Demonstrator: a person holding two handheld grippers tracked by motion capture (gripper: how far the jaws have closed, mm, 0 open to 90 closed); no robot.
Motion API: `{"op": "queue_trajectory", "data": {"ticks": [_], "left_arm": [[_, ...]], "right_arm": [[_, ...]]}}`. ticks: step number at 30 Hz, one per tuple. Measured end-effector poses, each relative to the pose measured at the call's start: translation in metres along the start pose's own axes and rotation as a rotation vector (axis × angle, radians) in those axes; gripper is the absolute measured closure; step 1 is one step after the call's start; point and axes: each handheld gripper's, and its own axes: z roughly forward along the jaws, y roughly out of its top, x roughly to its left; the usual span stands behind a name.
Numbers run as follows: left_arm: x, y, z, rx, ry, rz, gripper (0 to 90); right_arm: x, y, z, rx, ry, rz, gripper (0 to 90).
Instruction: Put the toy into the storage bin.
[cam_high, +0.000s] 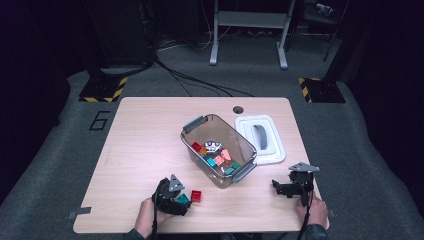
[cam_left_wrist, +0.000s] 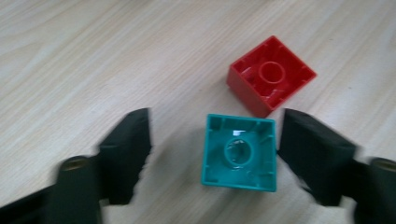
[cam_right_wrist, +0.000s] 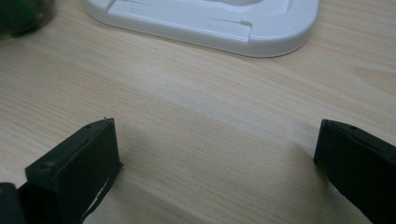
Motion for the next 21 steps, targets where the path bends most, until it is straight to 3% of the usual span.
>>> {"op": "queue_trajectory", "data": {"ticks": [6,21], "left_arm": [[0.003,-0.003,-0.003,-0.020,-0.007,0.007,58.0],[0.016,0.003,-0.013,-0.049,0.000,-0.020,59.1]], "right_arm": [[0.000,0.000,0.000,0.000,0.000,-0.001,0.0],[0.000,0.000,0.000,0.000,-0.002,-0.003,0.0]]}}
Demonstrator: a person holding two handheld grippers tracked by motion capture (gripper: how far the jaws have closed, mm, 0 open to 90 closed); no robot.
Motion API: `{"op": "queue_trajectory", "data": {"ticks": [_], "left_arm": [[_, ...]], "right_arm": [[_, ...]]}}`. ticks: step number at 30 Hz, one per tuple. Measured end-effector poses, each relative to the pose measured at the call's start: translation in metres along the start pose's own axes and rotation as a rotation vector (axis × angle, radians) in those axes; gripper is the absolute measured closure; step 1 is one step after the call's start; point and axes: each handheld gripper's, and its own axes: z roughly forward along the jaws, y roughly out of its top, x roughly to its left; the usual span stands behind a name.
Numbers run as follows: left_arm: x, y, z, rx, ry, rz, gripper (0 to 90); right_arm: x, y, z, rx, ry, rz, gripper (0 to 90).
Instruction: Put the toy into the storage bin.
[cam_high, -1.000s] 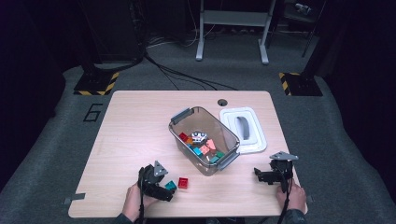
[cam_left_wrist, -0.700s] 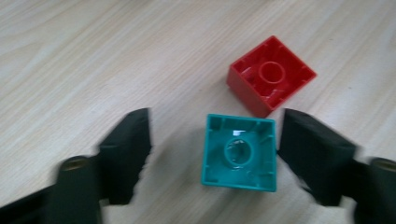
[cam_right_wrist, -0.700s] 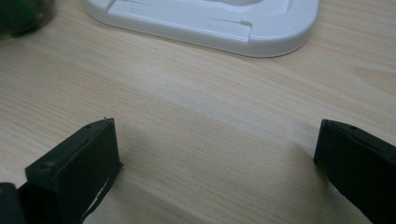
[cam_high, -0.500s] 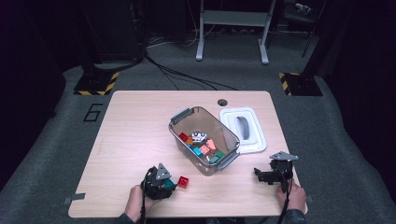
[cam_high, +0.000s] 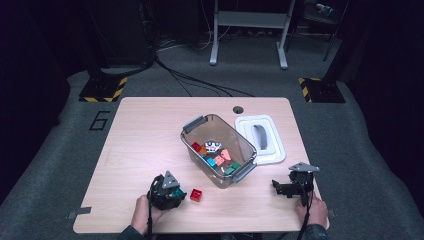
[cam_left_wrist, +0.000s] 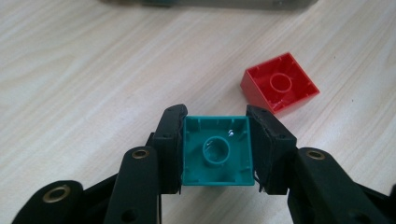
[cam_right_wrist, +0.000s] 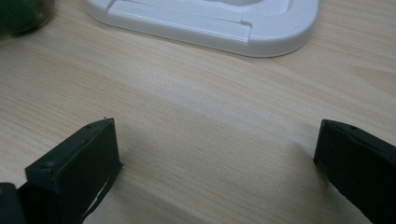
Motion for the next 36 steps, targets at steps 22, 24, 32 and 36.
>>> {"op": "queue_trajectory", "data": {"ticks": [22,24,32,36], "left_arm": [[0.028,0.046,-0.031,-0.101,-0.007,-0.022,59.1],[0.029,0.050,-0.034,-0.104,-0.001,-0.008,59.1],[0.033,0.070,-0.047,-0.131,0.015,0.014,59.1],[0.033,0.082,-0.053,-0.154,0.021,0.023,59.1]], "right_arm": [[0.000,0.000,0.000,0.000,0.000,0.000,0.0],[0.000,0.000,0.000,0.000,0.000,0.000,0.0],[0.000,0.000,0.000,0.000,0.000,0.001,0.0],[0.000,0.000,0.000,0.000,0.002,0.003,0.0]]}}
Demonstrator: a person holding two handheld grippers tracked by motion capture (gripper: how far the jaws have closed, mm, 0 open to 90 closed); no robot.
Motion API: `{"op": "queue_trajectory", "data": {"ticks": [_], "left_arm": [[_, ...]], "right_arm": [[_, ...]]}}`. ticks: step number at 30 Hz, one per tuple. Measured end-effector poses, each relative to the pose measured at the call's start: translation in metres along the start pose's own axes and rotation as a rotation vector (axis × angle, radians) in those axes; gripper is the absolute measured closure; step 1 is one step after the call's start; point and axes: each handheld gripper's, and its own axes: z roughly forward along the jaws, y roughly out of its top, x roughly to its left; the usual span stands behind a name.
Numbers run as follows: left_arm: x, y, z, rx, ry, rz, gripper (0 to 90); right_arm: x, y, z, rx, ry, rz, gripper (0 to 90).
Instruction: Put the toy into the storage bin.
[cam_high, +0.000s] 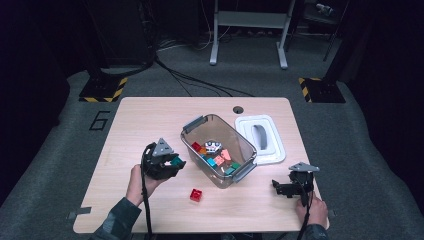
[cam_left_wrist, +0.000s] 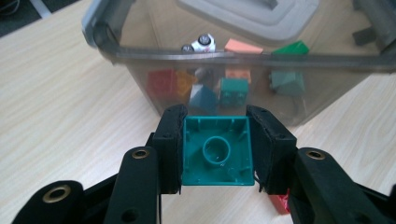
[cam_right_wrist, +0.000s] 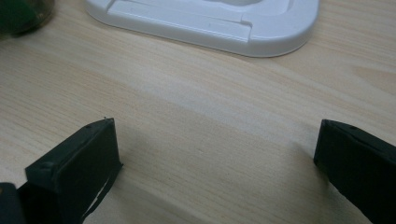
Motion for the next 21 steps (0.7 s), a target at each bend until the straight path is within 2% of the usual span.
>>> {"op": "queue_trajectory", "data": {"ticks": [3,4,11,21], "left_arm": [[-0.001,0.009,-0.002,-0.010,0.001,0.018,59.1],[-0.002,0.013,-0.002,-0.021,-0.002,0.012,59.1],[-0.005,0.036,0.000,-0.037,-0.007,0.057,59.1],[-0.016,0.063,0.016,-0.033,-0.040,0.097,59.1]], "right_arm": [[0.000,0.000,0.000,0.000,0.000,0.000,0.0],[0.000,0.000,0.000,0.000,0.000,-0.001,0.0],[0.000,0.000,0.000,0.000,0.000,-0.001,0.0],[0.000,0.000,0.000,0.000,0.000,0.000,0.0]]}}
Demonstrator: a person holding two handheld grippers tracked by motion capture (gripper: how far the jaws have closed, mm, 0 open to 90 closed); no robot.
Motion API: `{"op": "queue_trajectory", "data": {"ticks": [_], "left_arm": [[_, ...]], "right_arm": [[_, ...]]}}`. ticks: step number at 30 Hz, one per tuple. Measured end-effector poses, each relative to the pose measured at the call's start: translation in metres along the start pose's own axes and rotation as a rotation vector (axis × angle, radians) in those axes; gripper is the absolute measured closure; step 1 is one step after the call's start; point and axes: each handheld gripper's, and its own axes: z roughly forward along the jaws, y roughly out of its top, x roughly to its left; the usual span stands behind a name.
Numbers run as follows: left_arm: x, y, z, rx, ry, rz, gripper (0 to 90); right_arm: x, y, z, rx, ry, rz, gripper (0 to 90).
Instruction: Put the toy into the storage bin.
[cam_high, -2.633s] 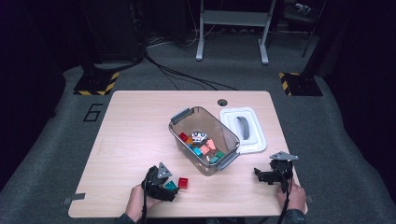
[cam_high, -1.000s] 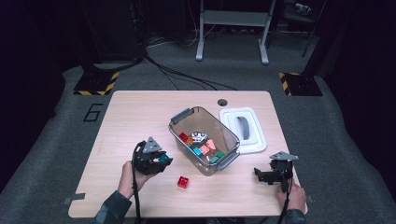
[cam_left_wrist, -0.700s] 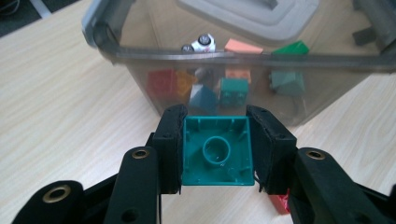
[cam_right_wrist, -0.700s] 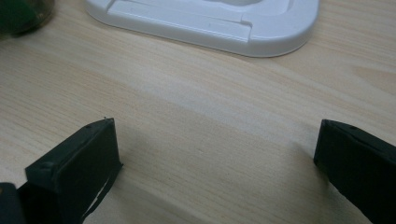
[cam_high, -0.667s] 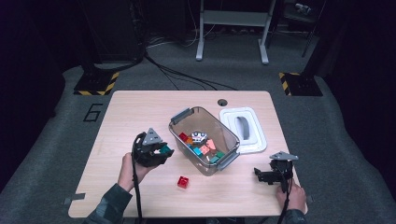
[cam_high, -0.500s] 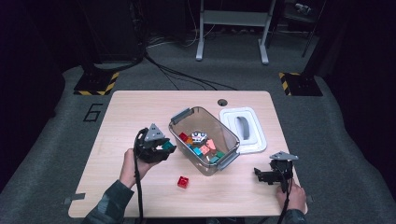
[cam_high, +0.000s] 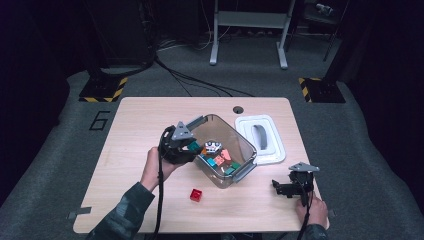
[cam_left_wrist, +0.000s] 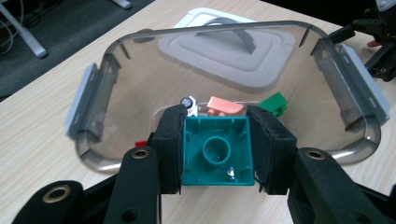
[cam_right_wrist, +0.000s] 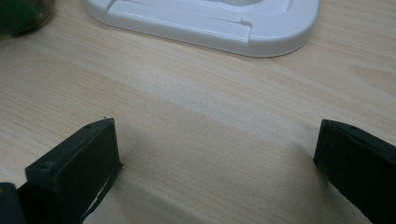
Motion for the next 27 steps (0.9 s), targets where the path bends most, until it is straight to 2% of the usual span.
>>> {"op": "queue_trajectory", "data": {"ticks": [3,9,12,19,21,27], "left_arm": [[-0.001,0.004,0.006,0.011,-0.012,0.009,59.1],[-0.005,0.006,0.021,0.013,-0.032,-0.005,59.1],[-0.005,0.008,0.028,0.029,-0.038,-0.001,59.1],[-0.008,0.005,0.047,0.059,-0.058,-0.009,59.0],[-0.009,0.003,0.051,0.066,-0.061,-0.023,59.0],[-0.008,-0.003,0.058,0.105,-0.072,-0.027,59.0]], "right_arm": [[0.000,0.000,0.000,0.000,0.000,0.000,0.0],[0.000,0.000,0.000,0.000,0.000,0.000,0.0],[0.000,0.000,0.000,0.000,0.000,0.000,0.0],[0.000,0.000,0.000,0.000,0.000,0.000,0.0],[0.000,0.000,0.000,0.000,0.000,0.000,0.0],[0.000,0.000,0.000,0.000,0.000,0.000,0.0]]}}
